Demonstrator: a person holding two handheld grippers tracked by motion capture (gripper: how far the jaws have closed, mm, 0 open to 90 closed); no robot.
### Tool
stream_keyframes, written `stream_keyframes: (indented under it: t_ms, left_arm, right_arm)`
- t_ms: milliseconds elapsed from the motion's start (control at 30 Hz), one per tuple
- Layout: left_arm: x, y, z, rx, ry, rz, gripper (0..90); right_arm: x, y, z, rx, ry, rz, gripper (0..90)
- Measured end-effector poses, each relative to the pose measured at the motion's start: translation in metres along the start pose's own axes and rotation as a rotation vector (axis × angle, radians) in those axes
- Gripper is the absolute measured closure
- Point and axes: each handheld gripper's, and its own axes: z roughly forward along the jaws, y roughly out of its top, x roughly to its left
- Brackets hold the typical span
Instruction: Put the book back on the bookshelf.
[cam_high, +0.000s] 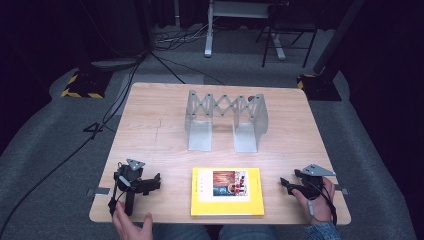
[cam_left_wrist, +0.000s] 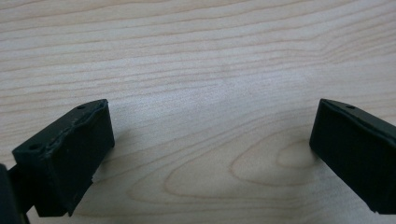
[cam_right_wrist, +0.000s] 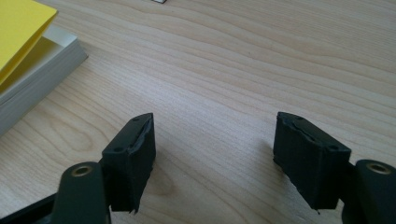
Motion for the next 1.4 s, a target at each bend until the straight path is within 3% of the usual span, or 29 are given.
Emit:
stream_keyframes:
  t_ms: [133,300,700,767,800,833,933,967,1033,1133,1167,1200,1300,1333,1367,1400]
  left_arm:
    - [0.005,-0.002,-0.002,0.001,-0.033,0.046,0.2]
    - [0.003,-0.002,-0.002,0.004,-0.026,0.03,0.1]
    - [0.003,-0.003,-0.003,-0.001,-0.038,0.039,0.5]
    - [0.004,-0.004,-0.004,-0.003,-0.051,0.054,0.5]
    - [0.006,-0.004,-0.007,-0.003,-0.094,0.049,0.5]
    - [0.007,-0.004,-0.009,-0.005,-0.112,0.04,3.5]
    - [0.007,-0.002,-0.016,0.001,-0.171,0.033,22.8]
    - [0.004,-0.001,-0.019,0.005,-0.176,0.024,22.8]
    - [-0.003,0.0,-0.028,-0.022,-0.16,0.054,22.1]
    - [-0.023,0.004,-0.048,-0.047,-0.212,0.09,24.5]
    - [-0.023,0.004,-0.048,-0.047,-0.212,0.09,24.5]
    - [-0.033,0.004,-0.054,-0.039,-0.235,0.105,24.5]
    - [-0.043,0.004,-0.058,-0.032,-0.257,0.118,24.5]
    - [-0.054,0.003,-0.061,-0.024,-0.276,0.143,24.5]
    - [-0.054,0.003,-0.061,-0.024,-0.276,0.143,24.5]
    - [-0.059,0.003,-0.062,-0.025,-0.288,0.157,24.5]
  right_arm:
    - [0.0,0.0,0.0,0.0,-0.002,0.003,30.2]
    - [0.001,0.001,0.001,-0.001,-0.011,0.009,30.3]
    - [0.001,0.0,0.001,-0.001,-0.007,0.006,30.4]
    - [0.001,0.0,-0.001,0.002,-0.003,0.002,30.6]
    - [0.002,-0.001,-0.001,-0.001,-0.001,0.0,30.8]
    - [0.003,-0.003,-0.004,-0.001,-0.005,0.008,32.0]
    - [0.004,-0.006,-0.008,-0.005,0.006,0.021,32.7]
    - [0.004,-0.006,-0.008,-0.005,0.006,0.021,32.7]
    - [0.004,-0.006,-0.013,-0.003,0.029,0.03,32.4]
    - [0.01,-0.002,-0.024,-0.019,0.055,0.016,32.2]
    - [0.01,-0.002,-0.024,-0.019,0.055,0.016,32.2]
    - [0.016,0.001,-0.029,-0.027,0.091,0.015,32.2]
    - [0.023,0.003,-0.03,-0.028,0.126,0.007,32.5]
    - [0.031,0.005,-0.03,-0.021,0.147,-0.013,33.5]
    - [0.031,0.005,-0.03,-0.021,0.147,-0.013,33.5]
    - [0.038,0.007,-0.03,-0.01,0.16,-0.05,35.4]
